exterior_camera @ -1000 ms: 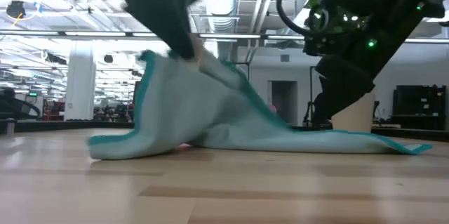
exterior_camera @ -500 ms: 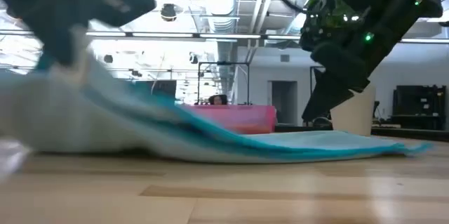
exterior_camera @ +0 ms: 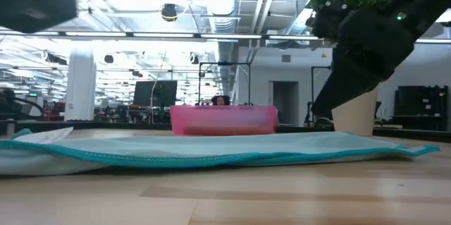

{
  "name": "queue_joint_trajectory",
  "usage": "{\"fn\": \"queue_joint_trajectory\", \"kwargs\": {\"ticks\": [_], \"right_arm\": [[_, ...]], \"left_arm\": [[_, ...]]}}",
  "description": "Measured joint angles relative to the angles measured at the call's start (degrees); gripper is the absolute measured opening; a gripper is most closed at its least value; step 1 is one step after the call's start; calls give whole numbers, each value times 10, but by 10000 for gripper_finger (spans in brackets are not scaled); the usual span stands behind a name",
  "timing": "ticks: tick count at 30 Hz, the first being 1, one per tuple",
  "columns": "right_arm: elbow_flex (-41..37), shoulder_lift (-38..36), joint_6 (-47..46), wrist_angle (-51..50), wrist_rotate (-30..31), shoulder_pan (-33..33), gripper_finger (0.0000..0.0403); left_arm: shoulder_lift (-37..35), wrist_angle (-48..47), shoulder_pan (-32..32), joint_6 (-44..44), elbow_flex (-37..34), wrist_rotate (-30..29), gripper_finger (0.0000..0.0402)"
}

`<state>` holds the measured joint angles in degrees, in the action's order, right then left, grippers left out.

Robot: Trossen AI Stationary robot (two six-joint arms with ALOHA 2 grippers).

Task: Fold microfiber towels
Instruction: Fold the light blue microfiber cloth

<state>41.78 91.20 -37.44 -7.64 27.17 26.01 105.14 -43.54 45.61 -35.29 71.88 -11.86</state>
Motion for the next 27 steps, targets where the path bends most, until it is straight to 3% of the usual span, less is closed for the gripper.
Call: {"fn": "queue_joint_trajectory", "kwargs": {"ticks": [2,6,8,10,14,17,21,27], "right_arm": [[0,0,0,0,-1,3,131],[0,0,2,0,-1,6,143],[0,0,2,0,-1,6,151],[0,0,2,0,-3,5,161],[0,0,0,0,-5,5,178],[0,0,-2,0,-5,6,187],[0,0,-3,0,-5,6,191],[0,0,-6,0,-12,6,188]], "left_arm": [[0,-16,13,-28,0,-32,171],[0,-62,38,-71,0,-162,176],[0,-91,39,-75,-3,-183,175],[0,-66,35,-39,-21,-170,172],[0,86,26,48,-66,-120,172],[0,142,22,55,-80,-90,171],[0,163,25,46,-80,-94,171],[0,124,20,27,-83,-89,171]]}}
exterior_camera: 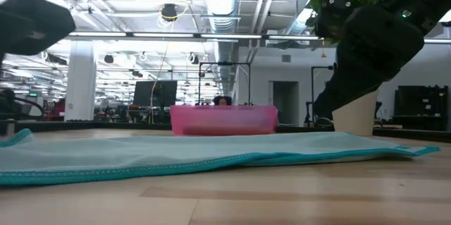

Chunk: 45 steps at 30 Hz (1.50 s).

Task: Fold microfiber towels
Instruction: Fold the light blue microfiber cloth

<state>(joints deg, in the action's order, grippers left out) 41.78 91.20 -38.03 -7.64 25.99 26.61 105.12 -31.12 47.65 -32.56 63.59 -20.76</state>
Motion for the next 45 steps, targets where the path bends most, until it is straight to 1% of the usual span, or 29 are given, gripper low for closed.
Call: {"fn": "queue_joint_trajectory", "kwargs": {"ticks": [4,6,10,14,18,22,25,28,31,33,36,38,41,43,45], "right_arm": [[0,0,-1,1,-17,3,185],[0,0,8,14,-18,9,185],[0,0,43,75,-19,16,187],[5,17,96,164,-21,15,184],[28,54,129,174,-20,3,173],[46,104,131,171,-21,-20,165],[48,121,123,167,-31,-34,164],[48,133,104,132,-51,-47,163],[49,140,93,105,-45,-53,163],[40,127,91,78,-39,-56,163],[19,104,91,56,-36,-69,163],[8,83,89,21,-32,-80,163],[-20,41,98,-28,-26,-98,163],[-36,13,111,-43,-27,-110,163],[-42,-21,125,-42,-29,-115,163]], "left_arm": [[0,-2,9,-32,4,5,171],[-1,-3,18,-54,6,-3,171],[3,-27,37,-113,6,-22,171],[17,-26,53,-146,6,-49,171],[36,-31,53,-158,6,-52,171],[45,-33,54,-173,7,-63,171],[45,-32,54,-178,7,-65,171],[45,-20,52,-171,6,-63,171],[47,-31,51,-169,24,-62,171],[37,-72,51,-165,48,-72,171],[16,-127,51,-152,85,-103,171],[6,-149,51,-144,91,-113,171],[-1,-151,48,-134,91,-126,171],[-1,-149,49,-131,83,-131,171],[2,-128,49,-127,65,-158,171]]}}
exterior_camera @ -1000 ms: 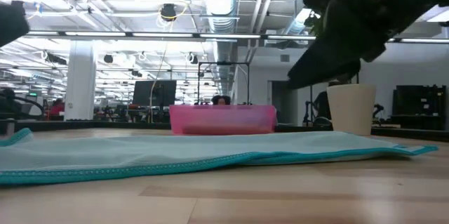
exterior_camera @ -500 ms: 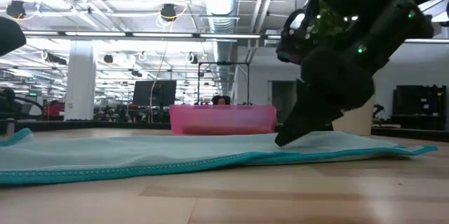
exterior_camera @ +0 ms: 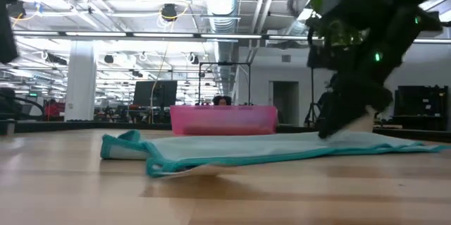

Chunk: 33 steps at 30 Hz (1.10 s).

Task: Fold microfiber towels
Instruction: Fold the light blue microfiber cloth

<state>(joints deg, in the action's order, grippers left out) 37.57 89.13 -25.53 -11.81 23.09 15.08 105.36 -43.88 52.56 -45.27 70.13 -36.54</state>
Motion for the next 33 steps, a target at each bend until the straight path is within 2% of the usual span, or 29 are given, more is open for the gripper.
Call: {"fn": "queue_joint_trajectory", "kwargs": {"ticks": [3,6,8,12,16,20,23,28,33], "right_arm": [[3,-42,10,49,-20,14,163],[10,-46,47,124,-38,49,163],[31,-29,65,161,-37,76,163],[86,42,72,171,-38,110,163],[155,123,95,182,-43,127,163],[224,197,130,185,-79,136,163],[270,244,159,181,-107,138,163],[326,296,182,183,-128,138,163],[345,329,185,177,-146,133,163]], "left_arm": [[1,55,2,20,-39,-45,171],[1,127,-10,53,-77,-58,171],[1,206,-22,101,-104,-51,171],[1,345,-47,196,-147,-48,171],[1,361,-78,206,-172,-43,171],[1,399,-95,202,-197,1,171],[1,411,-95,190,-211,5,171],[1,454,-96,191,-223,1,171],[0,483,-96,203,-227,1,171]]}}
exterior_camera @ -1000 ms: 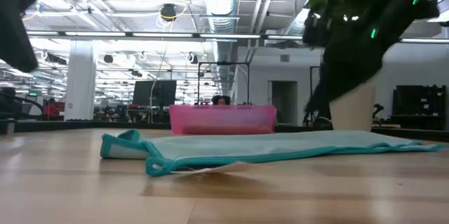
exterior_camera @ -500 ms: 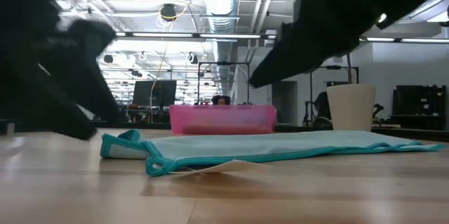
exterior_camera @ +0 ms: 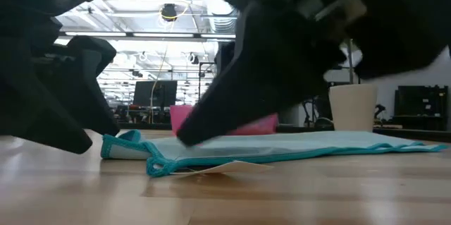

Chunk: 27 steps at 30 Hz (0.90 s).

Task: Fold microfiber towels
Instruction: Fold the light blue microfiber cloth

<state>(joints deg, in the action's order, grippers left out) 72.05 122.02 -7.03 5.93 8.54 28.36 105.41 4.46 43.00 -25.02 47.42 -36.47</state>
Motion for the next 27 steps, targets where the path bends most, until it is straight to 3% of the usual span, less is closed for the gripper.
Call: {"fn": "queue_joint_trajectory", "kwargs": {"ticks": [13,25,27], "right_arm": [[2,19,-6,-9,-4,-19,159],[1,9,-24,-39,23,-19,16],[-1,0,-22,-49,20,-18,12]], "left_arm": [[13,3,-18,4,0,6,171],[25,29,-20,-17,0,3,171],[25,29,-20,-26,0,3,171]]}}
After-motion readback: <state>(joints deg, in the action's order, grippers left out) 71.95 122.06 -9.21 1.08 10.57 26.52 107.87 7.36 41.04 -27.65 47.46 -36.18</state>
